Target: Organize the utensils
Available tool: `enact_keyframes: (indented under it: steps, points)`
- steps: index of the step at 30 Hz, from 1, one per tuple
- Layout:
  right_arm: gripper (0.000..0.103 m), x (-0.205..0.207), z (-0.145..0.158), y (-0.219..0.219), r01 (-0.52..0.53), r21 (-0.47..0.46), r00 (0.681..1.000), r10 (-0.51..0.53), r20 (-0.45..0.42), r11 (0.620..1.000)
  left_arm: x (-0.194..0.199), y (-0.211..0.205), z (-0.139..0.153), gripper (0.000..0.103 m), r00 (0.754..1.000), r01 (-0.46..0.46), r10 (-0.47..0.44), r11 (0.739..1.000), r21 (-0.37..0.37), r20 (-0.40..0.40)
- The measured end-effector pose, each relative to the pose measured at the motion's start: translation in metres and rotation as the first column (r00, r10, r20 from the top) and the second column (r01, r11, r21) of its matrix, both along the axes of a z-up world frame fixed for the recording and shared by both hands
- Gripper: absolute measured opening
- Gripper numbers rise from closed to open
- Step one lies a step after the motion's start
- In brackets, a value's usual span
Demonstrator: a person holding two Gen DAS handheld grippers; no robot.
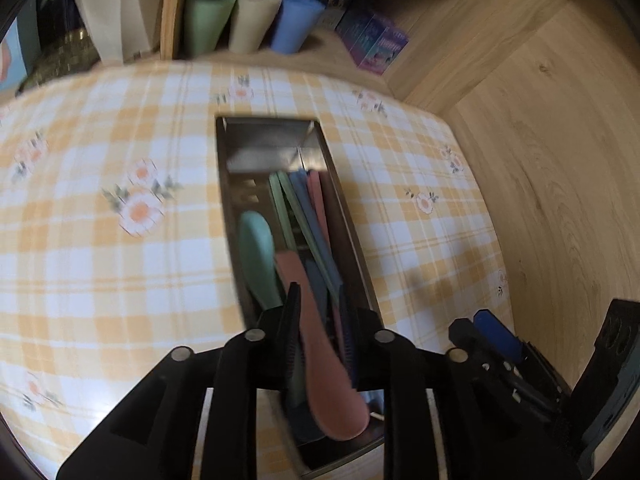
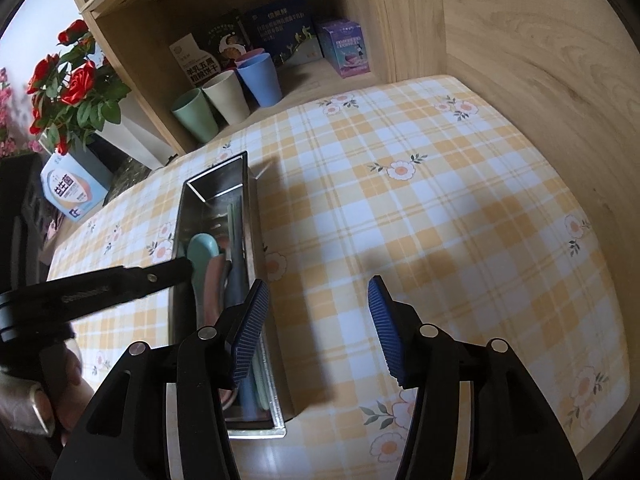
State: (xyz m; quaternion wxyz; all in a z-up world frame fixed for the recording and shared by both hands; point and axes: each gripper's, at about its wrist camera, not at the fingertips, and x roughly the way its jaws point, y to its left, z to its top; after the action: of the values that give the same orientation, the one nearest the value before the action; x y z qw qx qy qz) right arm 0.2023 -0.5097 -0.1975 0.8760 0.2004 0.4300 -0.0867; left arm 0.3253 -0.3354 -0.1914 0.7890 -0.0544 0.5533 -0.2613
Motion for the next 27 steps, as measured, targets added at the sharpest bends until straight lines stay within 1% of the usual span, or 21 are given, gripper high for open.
enact_keyframes:
  steps: [3,5,6,7,10,12,14,15,16,17,18,19,20,21,22,25,27]
  points:
    - [0.051,-0.003,0.01,0.004,0.0,-0.012,1.0,0.0,0.012,1.0,-0.004,0.014,0.02,0.021,0.997,0.027,-0.028,0.999,0.026,0.077]
    - [0.051,-0.004,0.019,0.009,-0.005,-0.025,1.0,0.005,0.021,1.0,-0.007,0.024,0.032,0.025,0.991,0.04,-0.045,0.998,0.044,0.123]
    - [0.053,-0.005,0.024,0.012,-0.007,-0.032,1.0,0.008,0.026,0.999,-0.008,0.028,0.037,0.027,0.989,0.044,-0.051,0.998,0.05,0.142]
    - [0.056,-0.007,0.029,0.015,-0.01,-0.04,0.999,0.012,0.036,0.999,-0.01,0.037,0.045,0.029,0.982,0.05,-0.06,0.997,0.062,0.176]
    - [0.056,-0.009,0.046,0.027,-0.023,-0.069,0.998,0.027,0.058,0.997,-0.014,0.056,0.065,0.034,0.966,0.054,-0.073,0.995,0.083,0.248]
    - [0.059,-0.011,0.056,0.033,-0.026,-0.083,0.997,0.032,0.074,0.996,-0.017,0.069,0.077,0.038,0.953,0.056,-0.081,0.994,0.092,0.291]
    - [0.063,-0.013,0.069,0.041,-0.032,-0.093,0.994,0.041,0.097,0.995,-0.021,0.08,0.088,0.045,0.941,0.055,-0.085,0.994,0.099,0.328]
    - [0.063,-0.014,0.076,0.047,-0.039,-0.1,0.993,0.05,0.11,0.994,-0.024,0.089,0.096,0.047,0.931,0.054,-0.087,0.993,0.102,0.353]
    - [0.065,-0.015,0.08,0.05,-0.044,-0.105,0.991,0.057,0.118,0.994,-0.026,0.095,0.102,0.053,0.926,0.055,-0.089,0.993,0.103,0.368]
    - [0.067,-0.016,0.086,0.056,-0.05,-0.111,0.99,0.064,0.129,0.993,-0.028,0.102,0.108,0.061,0.919,0.054,-0.091,0.993,0.105,0.384]
    - [0.069,-0.018,0.094,0.062,-0.056,-0.119,0.987,0.073,0.145,0.991,-0.031,0.112,0.116,0.067,0.91,0.048,-0.088,0.993,0.107,0.406]
    - [0.073,-0.019,0.099,0.066,-0.06,-0.125,0.985,0.079,0.153,0.99,-0.033,0.118,0.122,0.076,0.903,0.043,-0.084,0.993,0.106,0.421]
    - [0.082,-0.02,0.105,0.072,-0.063,-0.135,0.983,0.085,0.161,0.989,-0.037,0.128,0.13,0.084,0.892,0.034,-0.078,0.994,0.106,0.445]
    - [0.086,-0.022,0.111,0.077,-0.065,-0.142,0.981,0.09,0.173,0.988,-0.039,0.134,0.135,0.088,0.883,0.03,-0.076,0.994,0.107,0.462]
    - [0.086,-0.024,0.119,0.084,-0.067,-0.151,0.976,0.096,0.195,0.986,-0.044,0.144,0.143,0.092,0.869,0.019,-0.073,0.993,0.113,0.489]
    - [0.087,-0.03,0.138,0.103,-0.072,-0.166,0.965,0.111,0.239,0.984,-0.055,0.172,0.165,0.096,0.835,-0.024,-0.048,0.992,0.123,0.549]
    - [0.088,-0.035,0.152,0.116,-0.074,-0.178,0.955,0.122,0.271,0.981,-0.061,0.186,0.175,0.096,0.82,-0.047,-0.036,0.99,0.129,0.572]
